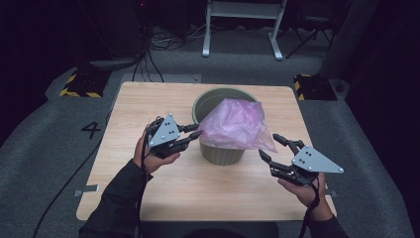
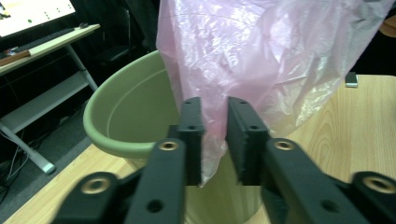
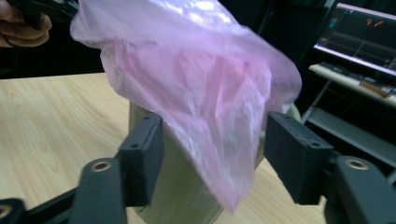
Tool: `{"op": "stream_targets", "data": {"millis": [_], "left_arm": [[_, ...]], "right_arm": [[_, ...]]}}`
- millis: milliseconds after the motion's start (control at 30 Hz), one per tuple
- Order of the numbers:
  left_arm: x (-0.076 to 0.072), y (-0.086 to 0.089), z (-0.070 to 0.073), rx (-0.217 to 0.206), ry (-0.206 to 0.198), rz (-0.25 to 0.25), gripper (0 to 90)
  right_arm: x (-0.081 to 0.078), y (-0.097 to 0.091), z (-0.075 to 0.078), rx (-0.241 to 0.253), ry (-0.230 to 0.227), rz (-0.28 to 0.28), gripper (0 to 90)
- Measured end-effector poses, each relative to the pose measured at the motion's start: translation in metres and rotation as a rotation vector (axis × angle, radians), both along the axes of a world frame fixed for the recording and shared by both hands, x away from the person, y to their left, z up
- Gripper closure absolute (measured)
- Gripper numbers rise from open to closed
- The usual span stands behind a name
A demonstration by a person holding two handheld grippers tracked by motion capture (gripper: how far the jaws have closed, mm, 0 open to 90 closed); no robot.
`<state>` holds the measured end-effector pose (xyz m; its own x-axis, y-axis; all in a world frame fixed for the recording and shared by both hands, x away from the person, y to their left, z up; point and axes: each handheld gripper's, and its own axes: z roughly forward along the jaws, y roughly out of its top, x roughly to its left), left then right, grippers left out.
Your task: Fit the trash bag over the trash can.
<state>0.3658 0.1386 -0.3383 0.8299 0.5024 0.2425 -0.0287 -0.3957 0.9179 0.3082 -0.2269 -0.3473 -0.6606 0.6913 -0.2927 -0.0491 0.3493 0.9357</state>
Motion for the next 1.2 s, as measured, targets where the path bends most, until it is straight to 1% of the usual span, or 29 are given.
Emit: {"op": "stream_targets", "data": {"millis": [33, 67, 100, 133, 167, 200, 233, 267, 300, 333, 367, 433, 533, 600, 633, 667, 700, 733, 767, 800, 833, 867, 900, 933, 1000, 1067, 1133, 1167, 1200], "left_arm": [[0.001, -0.001, 0.0, -0.004, 0.0, 0.004, 80.5], [0.001, -0.002, 0.0, -0.006, 0.0, -0.001, 84.3], [0.001, -0.003, 0.0, -0.003, -0.001, -0.005, 88.1], [0.001, -0.004, 0.0, 0.004, -0.012, 0.001, 88.1], [0.002, -0.007, -0.001, -0.004, -0.003, 0.003, 89.8], [0.002, -0.007, -0.001, -0.004, -0.003, 0.003, 89.9], [0.003, -0.01, -0.002, -0.003, -0.004, 0.011, 89.9], [0.003, -0.01, -0.002, -0.003, -0.004, 0.011, 89.9], [0.003, -0.011, -0.003, -0.005, -0.003, 0.01, 90.0], [0.003, -0.013, -0.003, -0.008, -0.003, 0.01, 90.0], [0.003, -0.014, -0.004, -0.012, -0.003, 0.01, 90.0], [0.003, -0.016, -0.004, -0.009, -0.006, 0.006, 90.0], [0.002, -0.017, -0.005, -0.007, -0.006, -0.003, 90.0], [0.002, -0.018, -0.005, -0.009, -0.013, -0.005, 90.0], [0.001, -0.018, -0.005, -0.012, -0.012, -0.007, 90.0], [0.001, -0.018, -0.005, -0.011, -0.01, -0.013, 90.0], [0.001, -0.019, -0.006, -0.009, -0.013, -0.012, 90.0], [0.001, -0.02, -0.006, -0.001, -0.014, -0.01, 90.0], [0.001, -0.021, -0.007, -0.002, -0.01, -0.014, 90.0], [0.001, -0.021, -0.007, 0.001, -0.013, -0.016, 90.0], [0.001, -0.022, -0.007, 0.001, -0.019, -0.016, 90.0], [0.001, -0.022, -0.007, 0.001, -0.019, -0.016, 90.0], [0.0, -0.021, -0.007, -0.002, -0.021, -0.015, 90.0], [0.0, -0.021, -0.007, -0.002, -0.021, -0.015, 90.0], [0.001, -0.02, -0.007, 0.0, -0.022, -0.012, 90.0], [0.002, -0.016, -0.007, -0.011, -0.016, -0.015, 90.0], [0.004, -0.012, -0.006, -0.012, -0.014, -0.005, 90.0], [0.005, -0.01, -0.006, -0.014, -0.013, -0.002, 90.0], [0.005, -0.008, -0.006, -0.018, -0.009, 0.002, 90.0]], "right_arm": [[-0.001, 0.002, 0.001, 0.001, -0.003, 0.006, 37.2], [-0.004, 0.004, 0.002, -0.003, -0.017, 0.014, 37.6], [-0.008, 0.008, 0.003, -0.006, -0.028, 0.045, 41.4], [-0.008, 0.008, 0.003, -0.006, -0.028, 0.045, 41.4], [-0.01, 0.014, 0.005, -0.011, -0.026, 0.069, 44.7], [-0.01, 0.014, 0.005, -0.011, -0.026, 0.069, 44.7], [-0.011, 0.024, 0.005, -0.024, -0.006, 0.107, 46.6], [-0.011, 0.024, 0.005, -0.024, -0.006, 0.107, 46.6], [-0.009, 0.033, 0.004, -0.036, 0.02, 0.121, 47.5], [-0.009, 0.033, 0.004, -0.036, 0.02, 0.121, 47.5], [-0.007, 0.037, 0.002, -0.043, 0.026, 0.129, 47.5], [-0.003, 0.044, 0.0, -0.039, 0.046, 0.142, 45.8], [0.004, 0.053, -0.001, -0.018, 0.082, 0.148, 42.1], [0.009, 0.057, -0.001, 0.009, 0.106, 0.158, 41.6], [0.014, 0.059, -0.001, 0.046, 0.128, 0.156, 40.8], [0.014, 0.059, -0.001, 0.046, 0.128, 0.156, 40.8], [0.019, 0.061, 0.001, 0.087, 0.139, 0.163, 41.6], [0.021, 0.063, 0.001, 0.101, 0.145, 0.168, 42.8], [0.021, 0.063, 0.001, 0.101, 0.145, 0.168, 42.8], [0.023, 0.064, 0.002, 0.117, 0.152, 0.177, 46.2], [0.026, 0.066, 0.003, 0.125, 0.148, 0.16, 59.1], [0.026, 0.066, 0.003, 0.125, 0.148, 0.16, 59.1], [0.028, 0.067, 0.004, 0.124, 0.153, 0.165, 71.8], [0.028, 0.067, 0.004, 0.124, 0.153, 0.165, 71.8], [0.029, 0.067, 0.004, 0.117, 0.144, 0.149, 82.4], [0.03, 0.064, 0.006, 0.115, 0.144, 0.15, 87.5], [0.03, 0.059, 0.008, 0.117, 0.14, 0.143, 89.4], [0.03, 0.052, 0.011, 0.116, 0.133, 0.129, 89.7], [0.03, 0.052, 0.011, 0.116, 0.133, 0.129, 89.7]]}}
